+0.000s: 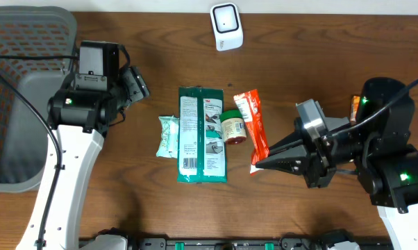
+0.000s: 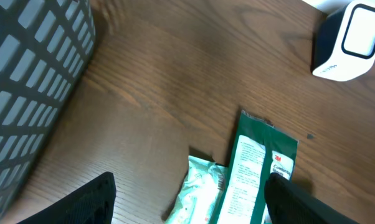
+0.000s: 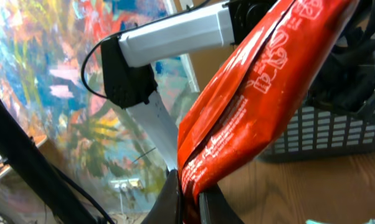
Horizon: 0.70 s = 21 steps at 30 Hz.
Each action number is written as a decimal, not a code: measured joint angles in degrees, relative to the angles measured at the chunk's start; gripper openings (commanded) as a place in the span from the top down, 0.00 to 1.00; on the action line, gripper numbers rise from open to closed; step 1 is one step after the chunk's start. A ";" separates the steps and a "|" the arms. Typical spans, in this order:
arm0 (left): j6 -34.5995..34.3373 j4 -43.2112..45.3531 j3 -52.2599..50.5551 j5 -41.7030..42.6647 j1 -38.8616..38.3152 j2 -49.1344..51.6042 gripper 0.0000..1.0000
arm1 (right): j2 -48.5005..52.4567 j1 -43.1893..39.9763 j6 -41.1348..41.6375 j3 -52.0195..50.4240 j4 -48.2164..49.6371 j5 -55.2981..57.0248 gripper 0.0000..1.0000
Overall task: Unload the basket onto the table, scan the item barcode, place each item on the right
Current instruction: 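Carry the Nescafe stick up to the white scanner with the right gripper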
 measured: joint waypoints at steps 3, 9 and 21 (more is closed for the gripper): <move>0.04 0.00 0.00 -0.02 0.02 0.00 0.23 | 0.00 0.00 4.28 -0.02 6.43 -0.09 0.99; 0.04 0.02 0.00 -0.94 0.02 0.00 0.23 | 0.00 0.00 10.49 0.00 10.88 -0.11 0.99; 0.22 5.81 0.00 -5.95 2.95 0.00 0.16 | 6.82 0.00 13.51 0.07 -4.11 35.93 0.99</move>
